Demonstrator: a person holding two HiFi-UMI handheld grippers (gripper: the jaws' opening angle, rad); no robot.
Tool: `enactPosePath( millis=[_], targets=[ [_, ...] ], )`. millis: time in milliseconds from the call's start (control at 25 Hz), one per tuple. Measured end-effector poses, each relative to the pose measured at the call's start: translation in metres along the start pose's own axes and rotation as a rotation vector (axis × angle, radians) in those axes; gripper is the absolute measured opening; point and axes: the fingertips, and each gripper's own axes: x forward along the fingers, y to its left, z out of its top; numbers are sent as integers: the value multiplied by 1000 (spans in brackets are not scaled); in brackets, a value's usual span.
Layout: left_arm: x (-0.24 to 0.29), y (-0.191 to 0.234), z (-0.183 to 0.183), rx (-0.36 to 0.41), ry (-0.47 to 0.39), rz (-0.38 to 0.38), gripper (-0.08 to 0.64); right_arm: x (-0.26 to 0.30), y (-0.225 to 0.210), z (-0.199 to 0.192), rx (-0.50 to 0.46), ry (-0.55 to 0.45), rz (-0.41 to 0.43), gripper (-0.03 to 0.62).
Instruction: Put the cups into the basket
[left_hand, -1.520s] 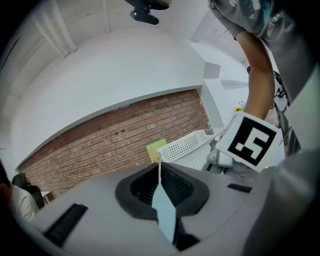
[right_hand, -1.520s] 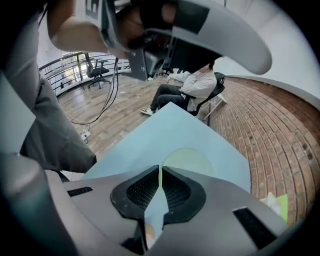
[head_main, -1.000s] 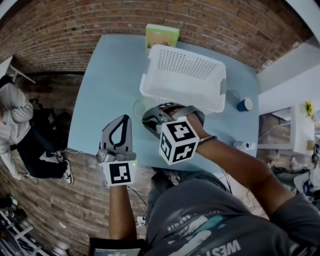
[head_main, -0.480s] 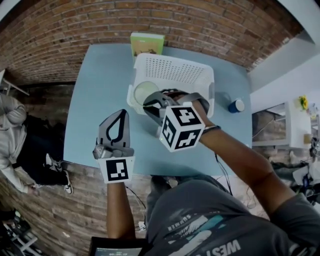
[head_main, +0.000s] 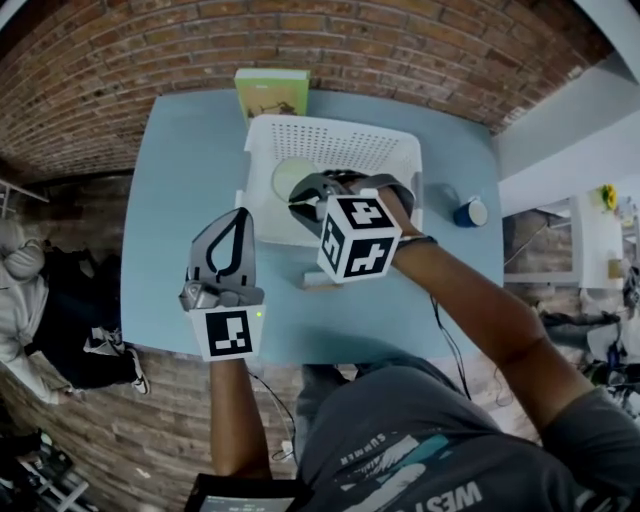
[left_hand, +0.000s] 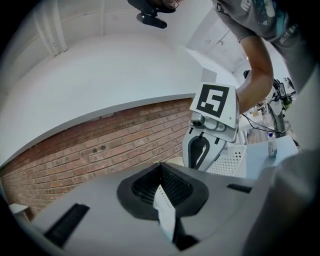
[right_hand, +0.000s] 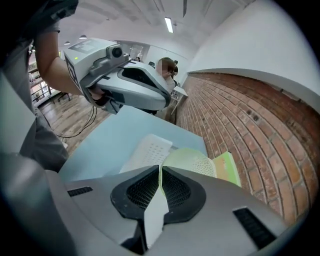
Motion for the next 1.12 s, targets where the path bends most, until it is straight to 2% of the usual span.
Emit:
enactPosePath(
  millis=[240,640,1120],
  targets=[
    [38,-1,-8,6,25,-21,2,27,-6,-29,20,9,51,31],
    [87,-5,-21,24,63,-44,2,62,-6,-61,-83,47,97,31],
    [111,-7,-25,81,105,-59,0,100,-1,-82,-95,53,160,31]
  ],
)
